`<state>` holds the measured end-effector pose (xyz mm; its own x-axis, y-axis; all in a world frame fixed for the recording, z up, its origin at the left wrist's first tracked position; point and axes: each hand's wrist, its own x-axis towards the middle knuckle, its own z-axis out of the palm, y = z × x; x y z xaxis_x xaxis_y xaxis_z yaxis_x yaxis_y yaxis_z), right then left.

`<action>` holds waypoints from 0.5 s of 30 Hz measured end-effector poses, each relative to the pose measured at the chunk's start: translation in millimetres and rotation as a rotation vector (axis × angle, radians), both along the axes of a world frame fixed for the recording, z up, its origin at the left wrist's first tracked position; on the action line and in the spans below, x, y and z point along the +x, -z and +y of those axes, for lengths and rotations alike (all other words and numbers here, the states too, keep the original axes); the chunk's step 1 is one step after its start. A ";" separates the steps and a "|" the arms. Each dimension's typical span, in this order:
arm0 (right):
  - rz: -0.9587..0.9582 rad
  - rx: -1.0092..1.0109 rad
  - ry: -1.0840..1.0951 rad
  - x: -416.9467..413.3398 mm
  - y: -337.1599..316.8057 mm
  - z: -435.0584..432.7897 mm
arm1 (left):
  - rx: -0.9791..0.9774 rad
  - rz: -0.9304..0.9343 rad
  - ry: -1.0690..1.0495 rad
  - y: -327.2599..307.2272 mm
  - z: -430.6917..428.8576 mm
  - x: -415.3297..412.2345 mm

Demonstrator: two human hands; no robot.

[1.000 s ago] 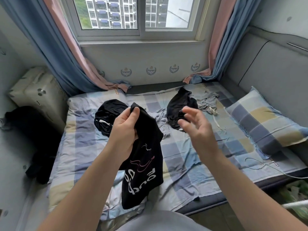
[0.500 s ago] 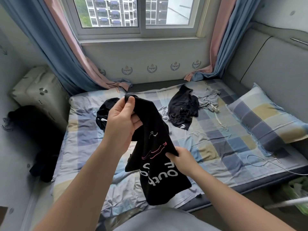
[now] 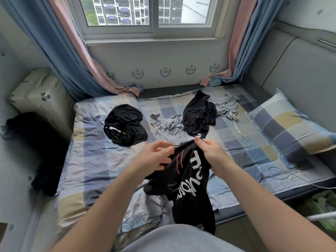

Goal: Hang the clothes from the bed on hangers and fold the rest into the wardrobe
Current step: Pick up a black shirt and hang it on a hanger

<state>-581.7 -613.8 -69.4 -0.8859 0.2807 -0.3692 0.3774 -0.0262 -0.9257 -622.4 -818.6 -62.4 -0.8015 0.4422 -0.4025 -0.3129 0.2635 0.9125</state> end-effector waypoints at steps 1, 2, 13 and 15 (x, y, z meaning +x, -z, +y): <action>0.002 -0.016 0.021 -1.1 -3.2 -3.2 | -0.041 -0.013 0.058 6.6 0.4 2.7; 0.006 -0.037 0.041 -1.7 -6.6 -6.4 | -0.066 -0.030 0.110 13.6 0.8 5.9; 0.289 -0.351 0.107 -10.9 -52.4 -14.0 | -0.234 0.343 0.173 58.3 17.0 15.6; 0.324 -0.395 0.097 -10.7 -56.0 -10.6 | -0.137 0.381 0.090 52.0 13.9 10.1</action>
<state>-592.4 -624.4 -13.4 -0.9490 0.2621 -0.1752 0.0520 -0.4178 -0.9070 -612.4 -804.7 -114.4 -0.8649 0.4805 -0.1449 0.0702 0.4018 0.9131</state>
